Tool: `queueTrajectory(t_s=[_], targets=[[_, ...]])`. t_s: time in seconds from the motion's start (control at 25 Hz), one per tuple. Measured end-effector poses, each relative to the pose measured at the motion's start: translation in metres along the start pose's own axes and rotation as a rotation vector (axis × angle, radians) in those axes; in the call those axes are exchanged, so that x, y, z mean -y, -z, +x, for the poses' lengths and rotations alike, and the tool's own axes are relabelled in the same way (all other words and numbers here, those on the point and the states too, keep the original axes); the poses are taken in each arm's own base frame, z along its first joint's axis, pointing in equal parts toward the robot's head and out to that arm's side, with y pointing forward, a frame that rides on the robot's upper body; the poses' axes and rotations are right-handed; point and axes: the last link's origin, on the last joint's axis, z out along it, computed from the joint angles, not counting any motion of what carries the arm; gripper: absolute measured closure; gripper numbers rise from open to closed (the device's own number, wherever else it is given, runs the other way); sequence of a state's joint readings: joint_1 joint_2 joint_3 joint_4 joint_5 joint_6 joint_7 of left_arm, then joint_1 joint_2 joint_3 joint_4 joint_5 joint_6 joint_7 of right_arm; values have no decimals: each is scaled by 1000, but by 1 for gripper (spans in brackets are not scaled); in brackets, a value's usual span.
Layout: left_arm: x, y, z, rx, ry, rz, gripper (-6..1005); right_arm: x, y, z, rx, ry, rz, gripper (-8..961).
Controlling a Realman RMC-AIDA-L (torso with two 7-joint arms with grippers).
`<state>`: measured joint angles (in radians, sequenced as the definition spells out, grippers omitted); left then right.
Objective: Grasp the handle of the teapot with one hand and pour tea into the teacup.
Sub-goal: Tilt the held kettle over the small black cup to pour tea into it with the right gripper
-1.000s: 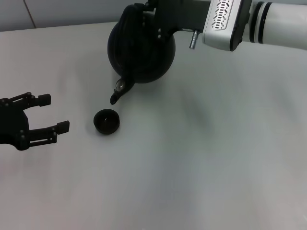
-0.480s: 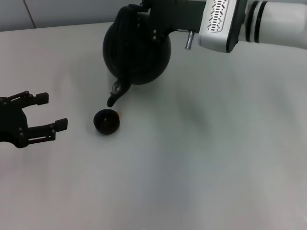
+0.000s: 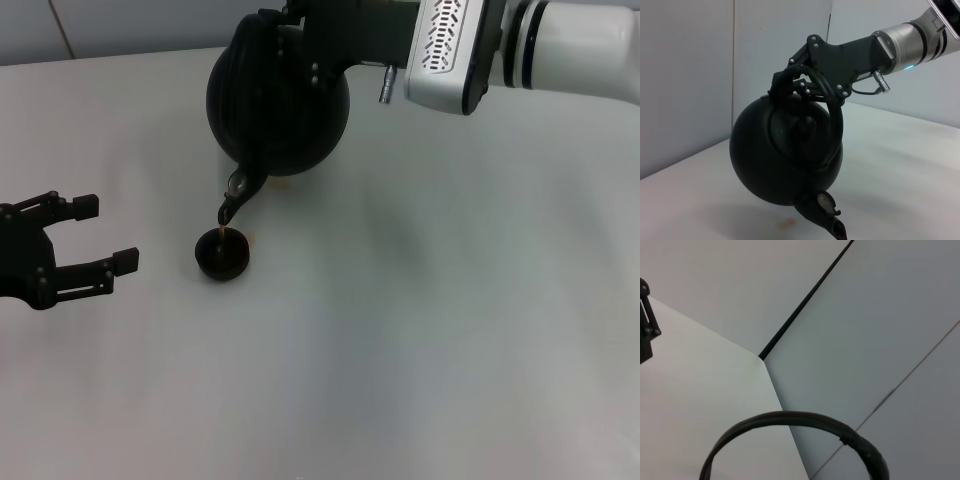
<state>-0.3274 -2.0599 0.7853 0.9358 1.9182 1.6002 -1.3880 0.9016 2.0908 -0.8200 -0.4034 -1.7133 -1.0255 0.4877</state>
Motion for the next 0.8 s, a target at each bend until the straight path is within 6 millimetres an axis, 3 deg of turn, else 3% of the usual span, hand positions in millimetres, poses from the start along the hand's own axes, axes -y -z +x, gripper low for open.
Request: queueTrajectory(t_s=[0.8], targets=[[-1,1,-2,5,5,2,140,-4,-1,0,-3,13,-23,873]])
